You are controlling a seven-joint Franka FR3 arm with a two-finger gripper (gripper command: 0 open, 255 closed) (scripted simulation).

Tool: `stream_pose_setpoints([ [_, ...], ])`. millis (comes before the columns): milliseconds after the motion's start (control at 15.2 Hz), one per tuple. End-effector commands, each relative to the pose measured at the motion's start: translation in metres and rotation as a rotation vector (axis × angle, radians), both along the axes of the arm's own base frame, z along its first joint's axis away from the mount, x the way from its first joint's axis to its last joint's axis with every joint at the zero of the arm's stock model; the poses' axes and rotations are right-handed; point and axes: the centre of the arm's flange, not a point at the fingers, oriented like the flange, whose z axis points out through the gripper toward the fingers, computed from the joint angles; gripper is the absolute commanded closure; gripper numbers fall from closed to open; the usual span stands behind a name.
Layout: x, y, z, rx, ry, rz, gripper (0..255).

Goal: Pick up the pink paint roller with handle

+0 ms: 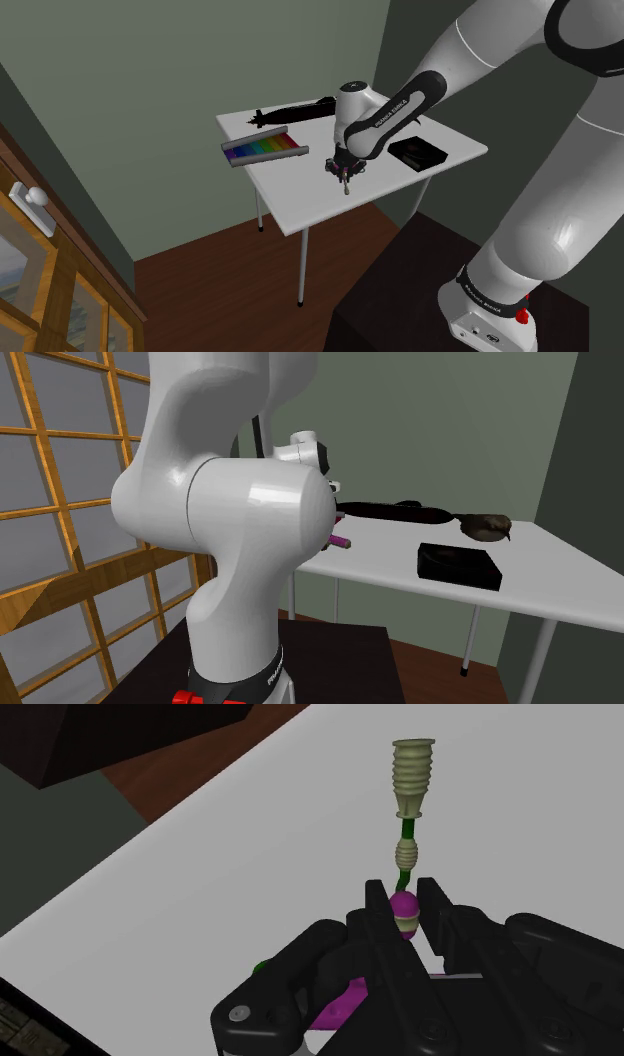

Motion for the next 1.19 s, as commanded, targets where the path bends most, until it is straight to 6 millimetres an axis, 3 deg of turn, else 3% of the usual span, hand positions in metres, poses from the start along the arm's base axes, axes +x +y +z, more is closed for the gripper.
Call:
stream_pose_setpoints([
  [0,-0.001,0.0,0.0,0.0,0.0,0.0,255],
  [990,-0.001,0.0,0.079,0.0,0.0,0.0,255],
  [1122,-0.001,0.0,0.08,0.0,0.0,0.0,255],
])
